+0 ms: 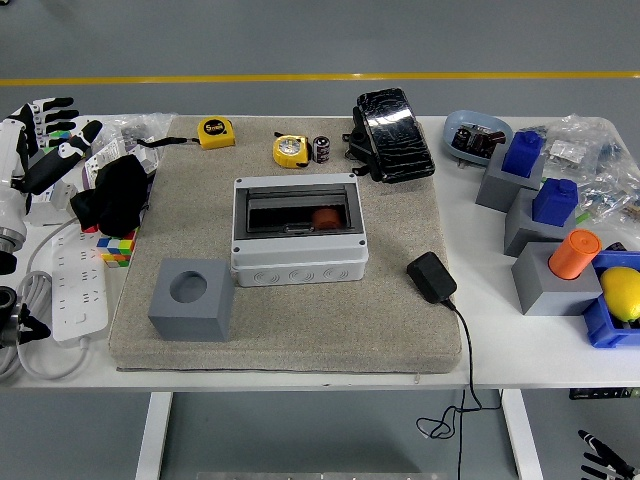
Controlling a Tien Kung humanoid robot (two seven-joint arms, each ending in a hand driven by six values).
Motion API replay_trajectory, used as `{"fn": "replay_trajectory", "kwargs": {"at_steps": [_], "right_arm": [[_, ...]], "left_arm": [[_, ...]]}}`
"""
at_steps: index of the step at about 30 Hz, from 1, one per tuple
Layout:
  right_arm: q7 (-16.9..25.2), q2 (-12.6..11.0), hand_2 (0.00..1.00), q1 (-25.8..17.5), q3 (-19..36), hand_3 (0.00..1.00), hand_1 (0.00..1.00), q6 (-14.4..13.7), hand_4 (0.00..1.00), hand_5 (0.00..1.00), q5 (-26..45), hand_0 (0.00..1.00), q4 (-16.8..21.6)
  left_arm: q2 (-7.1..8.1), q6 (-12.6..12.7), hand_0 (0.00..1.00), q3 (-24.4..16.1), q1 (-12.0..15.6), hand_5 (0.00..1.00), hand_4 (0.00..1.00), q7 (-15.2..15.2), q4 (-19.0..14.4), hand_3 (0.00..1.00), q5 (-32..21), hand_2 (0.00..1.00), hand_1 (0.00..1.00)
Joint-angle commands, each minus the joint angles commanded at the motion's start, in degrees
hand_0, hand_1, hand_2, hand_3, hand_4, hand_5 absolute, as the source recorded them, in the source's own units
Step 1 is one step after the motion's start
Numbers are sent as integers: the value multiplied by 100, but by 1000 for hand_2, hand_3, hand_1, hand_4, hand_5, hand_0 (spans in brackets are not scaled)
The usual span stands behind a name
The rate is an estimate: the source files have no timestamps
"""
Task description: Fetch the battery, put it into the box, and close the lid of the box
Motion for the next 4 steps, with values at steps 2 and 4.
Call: {"fn": "replay_trajectory", "kwargs": {"at_steps": [2, 4], "right_arm": [[34, -5, 662, -2, 79, 560, 692, 12, 931, 494, -12, 645, 0], [9, -5, 662, -6, 173, 560, 692, 28, 931, 494, -82, 645, 0]], "left_arm": [[-13, -4, 533, -3, -19, 585, 998, -2, -6, 728, 3, 711, 689], [-24, -17, 533, 5, -39, 585, 998, 3, -5, 728, 4, 711, 689]]}}
